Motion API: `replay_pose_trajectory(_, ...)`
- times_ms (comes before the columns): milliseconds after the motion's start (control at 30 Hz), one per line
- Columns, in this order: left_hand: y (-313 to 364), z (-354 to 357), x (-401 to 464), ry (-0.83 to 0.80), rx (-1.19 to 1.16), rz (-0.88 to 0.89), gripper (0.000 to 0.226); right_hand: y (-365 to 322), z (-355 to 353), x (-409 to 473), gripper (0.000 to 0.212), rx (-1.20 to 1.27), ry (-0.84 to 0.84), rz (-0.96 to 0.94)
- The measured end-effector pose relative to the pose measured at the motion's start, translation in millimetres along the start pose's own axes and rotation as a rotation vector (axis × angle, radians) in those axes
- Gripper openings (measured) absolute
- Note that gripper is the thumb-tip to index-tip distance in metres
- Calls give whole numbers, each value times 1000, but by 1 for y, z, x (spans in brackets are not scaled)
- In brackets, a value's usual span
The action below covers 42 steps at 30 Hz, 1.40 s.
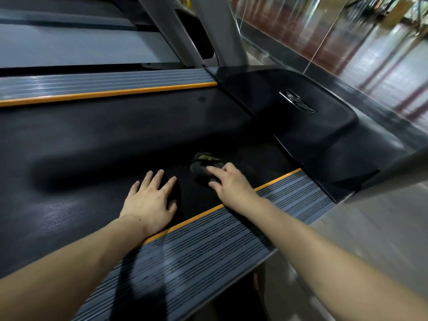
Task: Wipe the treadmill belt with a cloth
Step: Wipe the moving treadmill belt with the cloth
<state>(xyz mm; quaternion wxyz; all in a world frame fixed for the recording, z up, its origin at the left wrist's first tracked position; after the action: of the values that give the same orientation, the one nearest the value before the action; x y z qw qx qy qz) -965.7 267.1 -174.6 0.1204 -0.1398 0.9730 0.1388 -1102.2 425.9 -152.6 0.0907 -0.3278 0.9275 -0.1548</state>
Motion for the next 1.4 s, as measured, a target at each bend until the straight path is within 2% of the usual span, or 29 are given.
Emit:
replay_pose_trajectory(67, -3, 0, -1, 3, 6, -6, 68, 2, -11, 1, 45, -49, 32, -83)
replay_pose_trajectory(133, -6, -2, -2, 10, 11, -10, 67, 36, -33, 6, 42, -94, 144, -38)
replay_pose_trajectory(233, -11, -4, -5, 19, 29, -13, 67, 98, -57, 9, 44, -90, 224, 254)
replay_pose_trajectory(300, -17, -5, -6, 10, 37, -22, 67, 97, -51, 8, 43, -5, 236, 373)
replay_pose_trajectory(400, -32, -7, -8, 2, 29, -41, 67, 32, -26, 8, 41, 61, 271, 257)
replay_pose_trajectory(533, -56, -17, -8, 26, 35, -66, 66, -64, 13, 6, 42, 96, 205, 36)
replay_pose_trajectory(633, -77, -26, -7, 40, 20, -110, 66, -105, 27, 6, 42, 55, 213, -76)
replay_pose_trajectory(833, -102, -40, 6, 90, 21, -107, 65, -104, 29, 44, 38, 12, 254, -31)
replay_pose_trajectory(1067, -141, -59, 48, 131, -40, -152, 64, -104, 28, 138, 39, -3, 252, 12)
replay_pose_trajectory(1400, -221, -94, 118, 211, 80, -164, 60, -106, 14, 272, 40, -89, 322, -1)
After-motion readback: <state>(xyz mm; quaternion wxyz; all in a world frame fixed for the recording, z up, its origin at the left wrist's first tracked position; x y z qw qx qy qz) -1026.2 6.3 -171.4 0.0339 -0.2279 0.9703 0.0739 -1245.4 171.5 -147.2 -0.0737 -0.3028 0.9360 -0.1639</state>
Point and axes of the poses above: each hand's wrist, its own x-axis towards the middle knuckle, its own z-axis out of the palm, y = z × x, the point moved 10 cm from there along x, towards the middle knuckle, and after that the axes turned 6 degrees about -y, right-handed, at the moved point
